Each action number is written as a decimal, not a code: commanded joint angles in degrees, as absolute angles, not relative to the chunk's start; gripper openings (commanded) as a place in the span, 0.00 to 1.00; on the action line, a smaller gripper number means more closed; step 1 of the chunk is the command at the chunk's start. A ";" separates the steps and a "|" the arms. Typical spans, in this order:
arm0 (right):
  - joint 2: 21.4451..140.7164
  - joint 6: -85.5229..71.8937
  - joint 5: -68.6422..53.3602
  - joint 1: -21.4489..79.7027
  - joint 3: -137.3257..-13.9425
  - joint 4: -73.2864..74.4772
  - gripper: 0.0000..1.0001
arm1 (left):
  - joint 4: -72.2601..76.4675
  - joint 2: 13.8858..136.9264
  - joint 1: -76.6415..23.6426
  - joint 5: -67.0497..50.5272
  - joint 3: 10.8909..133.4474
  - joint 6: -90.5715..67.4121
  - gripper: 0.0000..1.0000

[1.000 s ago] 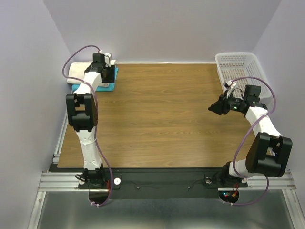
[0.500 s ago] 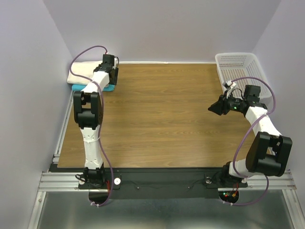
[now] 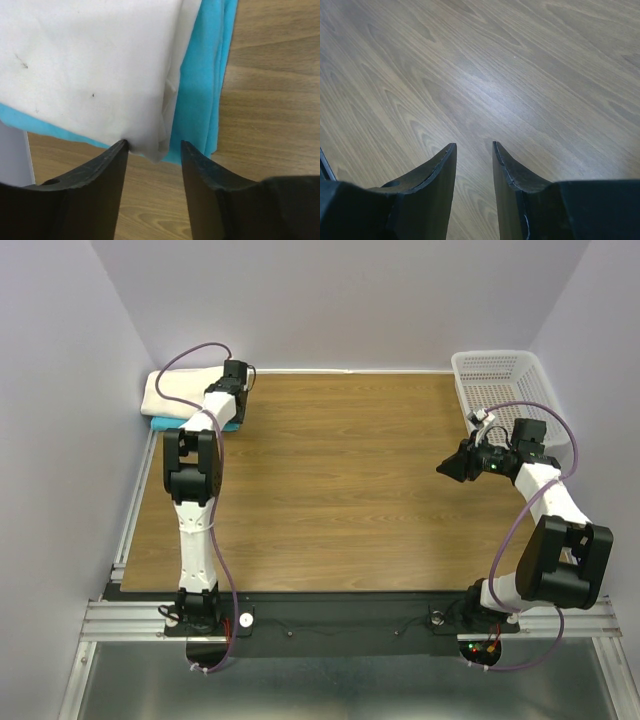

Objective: Fold and stack the t-shirts
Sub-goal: Neatly place the folded tshirt to the corner

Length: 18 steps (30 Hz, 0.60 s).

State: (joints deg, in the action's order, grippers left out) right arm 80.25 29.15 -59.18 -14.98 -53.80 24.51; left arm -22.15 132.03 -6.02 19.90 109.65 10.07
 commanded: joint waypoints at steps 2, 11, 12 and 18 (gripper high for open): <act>80.07 30.06 -60.29 -15.38 -56.78 24.79 0.40 | -22.85 131.75 -6.06 23.11 113.20 10.55 0.37; 79.98 30.06 -60.29 -15.38 -56.86 24.96 0.40 | -23.73 130.96 -6.06 20.39 113.91 10.46 0.03; 79.98 30.06 -60.38 -15.38 -56.87 24.96 0.40 | -23.73 130.70 -6.06 20.22 113.91 10.46 0.02; 79.89 30.15 -60.38 -15.38 -56.87 24.96 0.40 | -24.08 128.41 -6.42 18.37 113.82 10.11 0.00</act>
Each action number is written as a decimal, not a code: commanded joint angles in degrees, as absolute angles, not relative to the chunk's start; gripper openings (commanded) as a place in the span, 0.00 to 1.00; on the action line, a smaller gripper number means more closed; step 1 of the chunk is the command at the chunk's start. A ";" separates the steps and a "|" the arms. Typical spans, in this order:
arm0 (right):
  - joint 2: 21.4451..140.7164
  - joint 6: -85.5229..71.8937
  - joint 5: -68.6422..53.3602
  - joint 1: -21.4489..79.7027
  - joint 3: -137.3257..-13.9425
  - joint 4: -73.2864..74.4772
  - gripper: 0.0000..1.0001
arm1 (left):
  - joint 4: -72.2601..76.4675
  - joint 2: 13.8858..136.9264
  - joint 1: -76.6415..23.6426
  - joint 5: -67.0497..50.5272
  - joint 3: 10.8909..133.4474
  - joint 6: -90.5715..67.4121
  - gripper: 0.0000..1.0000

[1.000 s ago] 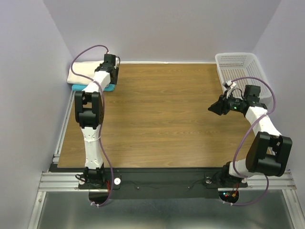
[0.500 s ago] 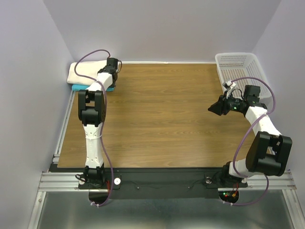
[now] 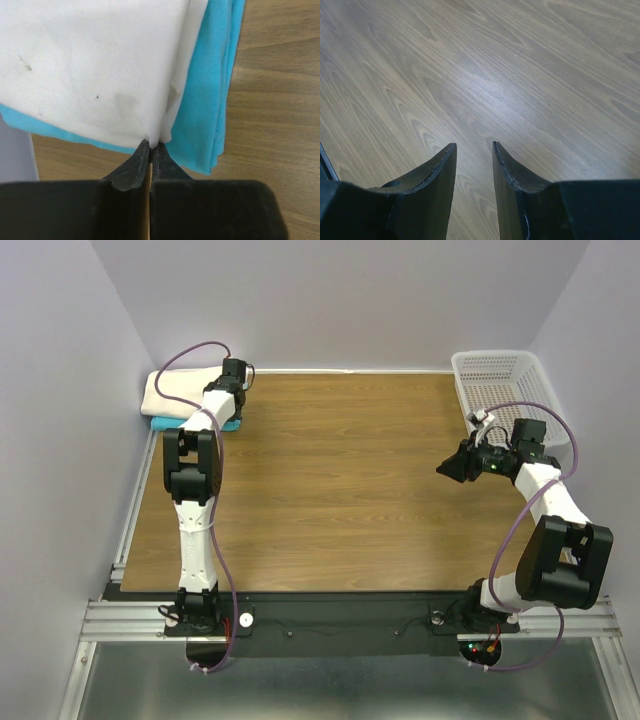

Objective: Fold and stack the t-shirts
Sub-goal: Neatly place the folded tshirt to the corner

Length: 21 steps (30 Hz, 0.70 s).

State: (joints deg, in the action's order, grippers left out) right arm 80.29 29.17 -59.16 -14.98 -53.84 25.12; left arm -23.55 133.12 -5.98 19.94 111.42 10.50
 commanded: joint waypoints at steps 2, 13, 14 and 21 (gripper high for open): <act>79.98 30.15 -60.29 -15.38 -56.87 24.96 0.40 | -24.08 127.80 -6.77 18.20 113.73 10.11 0.00; 80.07 30.23 -60.38 -15.38 -56.95 25.14 0.40 | -25.22 126.39 -8.61 19.07 115.14 9.49 0.00; 80.07 30.23 -60.38 -15.38 -56.95 25.22 0.40 | -25.22 126.39 -8.70 19.07 115.14 9.49 0.00; 80.24 30.32 -60.38 -15.38 -56.87 25.22 0.40 | -25.66 125.60 -8.96 21.53 115.66 9.41 0.00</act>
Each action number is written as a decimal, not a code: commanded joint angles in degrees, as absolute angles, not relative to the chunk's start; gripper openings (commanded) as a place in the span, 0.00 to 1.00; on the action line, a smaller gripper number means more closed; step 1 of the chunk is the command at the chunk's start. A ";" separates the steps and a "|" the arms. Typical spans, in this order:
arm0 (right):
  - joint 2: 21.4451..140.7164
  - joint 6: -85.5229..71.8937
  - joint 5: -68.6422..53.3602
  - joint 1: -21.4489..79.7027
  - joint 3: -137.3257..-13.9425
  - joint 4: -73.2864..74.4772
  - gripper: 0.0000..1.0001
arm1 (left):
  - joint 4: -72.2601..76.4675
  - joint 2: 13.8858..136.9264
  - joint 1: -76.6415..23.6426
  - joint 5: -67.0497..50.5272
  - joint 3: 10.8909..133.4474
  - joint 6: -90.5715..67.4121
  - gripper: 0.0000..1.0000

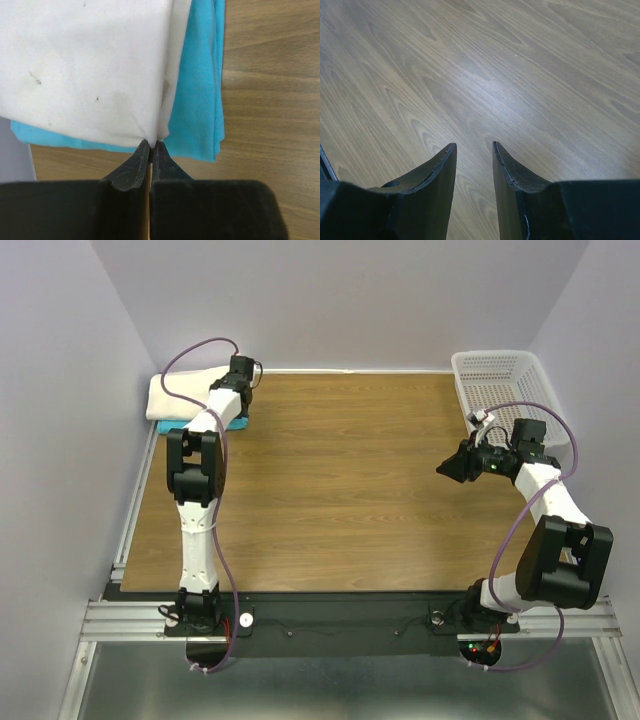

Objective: Fold and stack the t-shirts
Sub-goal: Neatly place the folded tshirt to the corner

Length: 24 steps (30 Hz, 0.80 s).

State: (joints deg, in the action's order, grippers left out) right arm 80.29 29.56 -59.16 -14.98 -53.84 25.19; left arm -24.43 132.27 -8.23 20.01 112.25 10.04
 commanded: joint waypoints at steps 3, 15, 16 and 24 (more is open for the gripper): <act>80.33 30.32 -60.38 -15.38 -56.95 25.22 0.40 | -25.66 125.16 -9.05 20.66 116.28 8.88 0.00; 80.51 30.76 -59.50 -15.38 -56.95 25.40 0.41 | -29.10 128.24 -10.99 11.26 116.11 5.01 0.30; 80.42 30.94 -59.15 -15.38 -56.87 25.49 0.40 | -28.22 126.49 -11.07 10.29 115.23 4.92 0.34; 78.93 34.98 -59.68 -15.38 -56.07 25.58 0.41 | -21.10 118.04 -11.78 11.60 112.41 3.78 0.59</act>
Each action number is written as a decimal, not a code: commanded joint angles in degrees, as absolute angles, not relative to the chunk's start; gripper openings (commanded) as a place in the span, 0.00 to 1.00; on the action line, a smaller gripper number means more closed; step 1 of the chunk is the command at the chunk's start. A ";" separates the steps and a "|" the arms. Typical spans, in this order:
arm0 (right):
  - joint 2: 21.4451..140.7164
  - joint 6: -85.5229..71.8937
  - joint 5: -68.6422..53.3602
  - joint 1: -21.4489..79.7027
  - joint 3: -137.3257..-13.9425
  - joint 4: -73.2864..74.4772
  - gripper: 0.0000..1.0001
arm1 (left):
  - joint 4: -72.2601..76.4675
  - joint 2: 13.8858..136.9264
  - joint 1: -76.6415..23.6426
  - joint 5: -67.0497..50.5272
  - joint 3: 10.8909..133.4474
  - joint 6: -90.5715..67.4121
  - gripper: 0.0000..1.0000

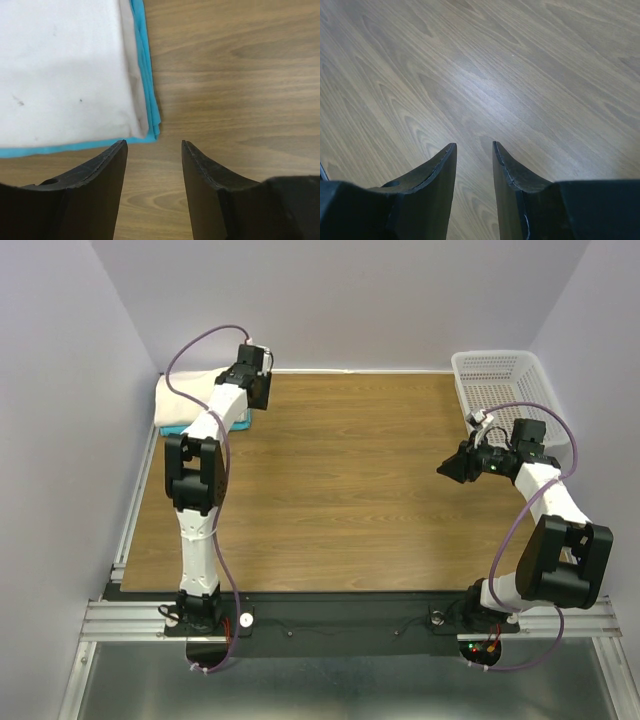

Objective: Fold and stack the t-shirts
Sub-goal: Neatly place the folded tshirt to the corner

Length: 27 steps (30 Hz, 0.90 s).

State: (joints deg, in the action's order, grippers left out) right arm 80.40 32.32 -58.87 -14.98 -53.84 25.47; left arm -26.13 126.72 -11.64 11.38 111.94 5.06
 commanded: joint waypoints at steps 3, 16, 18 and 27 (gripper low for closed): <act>78.31 34.71 -59.07 -15.38 -58.88 26.45 0.41 | -19.43 115.15 -13.27 13.17 110.76 3.87 0.59; 75.24 26.64 -49.14 -15.38 -66.53 31.99 0.41 | -3.52 103.63 -9.67 4.50 91.25 0.80 0.78; 75.06 24.97 -47.47 -15.47 -66.80 32.34 0.41 | -0.98 98.98 -8.44 0.27 87.56 0.26 0.78; 71.11 22.50 -38.86 -16.08 -66.27 32.61 0.43 | 6.49 75.52 -7.47 -8.69 65.76 -3.86 0.81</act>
State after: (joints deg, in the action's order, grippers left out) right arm 74.98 24.58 -44.51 -15.31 -64.69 32.82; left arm -1.89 85.82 -7.46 -2.55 70.24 -1.02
